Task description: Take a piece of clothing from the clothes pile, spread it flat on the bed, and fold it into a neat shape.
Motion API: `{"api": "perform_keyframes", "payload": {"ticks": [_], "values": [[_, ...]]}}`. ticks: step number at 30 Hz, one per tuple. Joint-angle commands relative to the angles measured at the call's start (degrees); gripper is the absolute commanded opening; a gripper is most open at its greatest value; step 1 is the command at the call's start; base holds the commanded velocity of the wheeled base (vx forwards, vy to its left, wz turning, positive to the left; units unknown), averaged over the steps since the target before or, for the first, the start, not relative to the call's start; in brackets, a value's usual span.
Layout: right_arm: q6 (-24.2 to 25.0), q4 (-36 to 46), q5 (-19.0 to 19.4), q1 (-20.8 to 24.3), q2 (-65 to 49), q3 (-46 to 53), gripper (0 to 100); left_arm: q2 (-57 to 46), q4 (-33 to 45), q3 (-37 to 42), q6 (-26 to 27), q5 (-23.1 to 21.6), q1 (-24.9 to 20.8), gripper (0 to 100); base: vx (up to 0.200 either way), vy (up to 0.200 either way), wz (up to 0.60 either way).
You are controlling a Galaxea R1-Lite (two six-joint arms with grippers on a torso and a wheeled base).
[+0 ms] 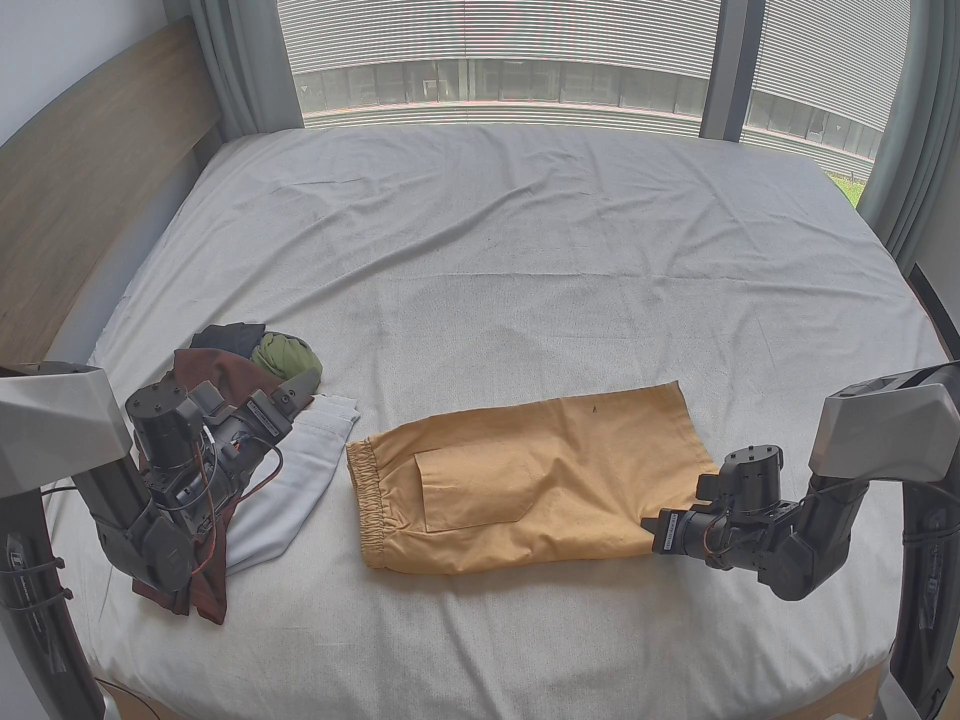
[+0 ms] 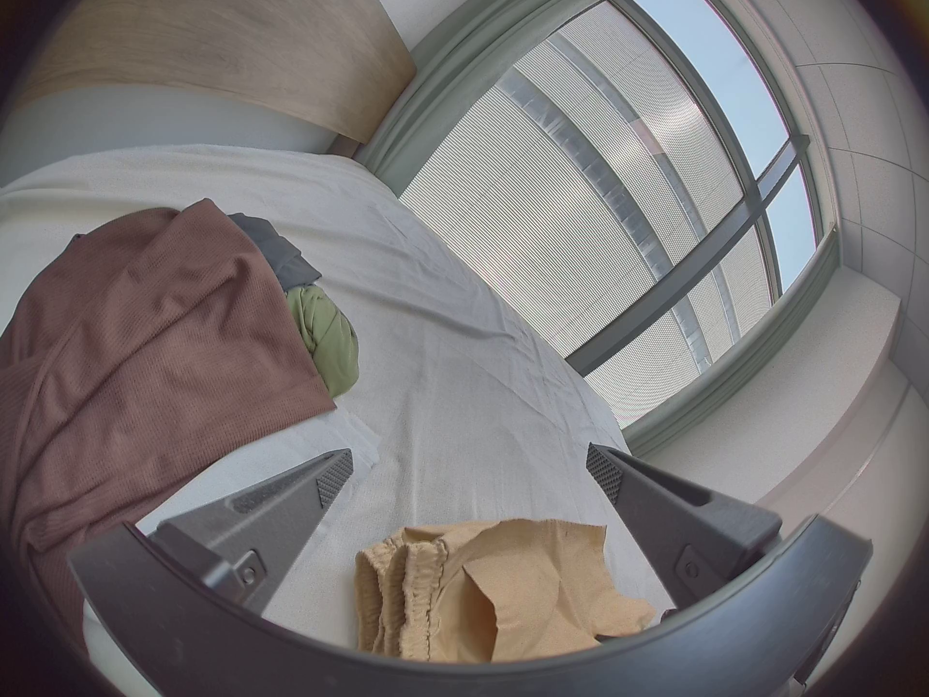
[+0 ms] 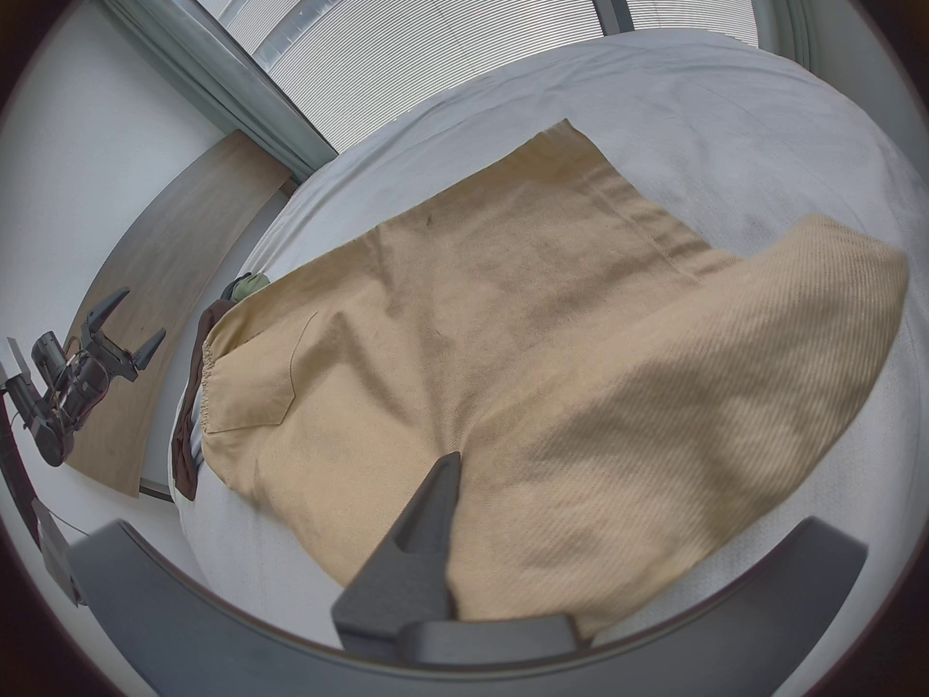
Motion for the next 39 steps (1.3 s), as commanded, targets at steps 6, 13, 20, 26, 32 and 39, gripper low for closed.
{"api": "perform_keyframes", "payload": {"ticks": [6, 13, 20, 26, 32, 39], "values": [[0.60, -4.43, 0.19, 0.70, 3.80, 4.47, 100, 0.50, 0.06, 6.00, 0.15, -4.30, -3.30, 100, 0.000, 0.000, 0.00], [0.34, -7.95, 7.74, 3.43, 3.10, 12.91, 100, 3.57, 0.41, 7.05, -0.55, -4.30, -3.73, 100, 0.000, 0.000, 0.00], [0.52, -18.76, 12.67, 7.91, 3.62, 19.94, 100, 8.58, -0.12, 7.58, -0.11, -3.60, -5.67, 100, 0.000, 0.000, 0.00], [0.78, -21.75, 15.04, 8.26, 0.20, 19.77, 100, 10.69, 0.06, 7.67, 0.33, -3.33, -6.99, 100, 0.000, 0.000, 0.00], [1.66, -21.66, 15.21, 7.91, -4.55, 16.95, 100, 15.17, -0.03, 6.18, 2.53, -1.93, -7.43, 100, 0.000, 0.000, 0.00], [3.59, -21.66, 15.04, 7.64, -5.69, 14.85, 100, 17.81, 0.58, 4.24, 2.79, -1.14, -9.71, 100, 0.000, 0.000, 0.00]]}}
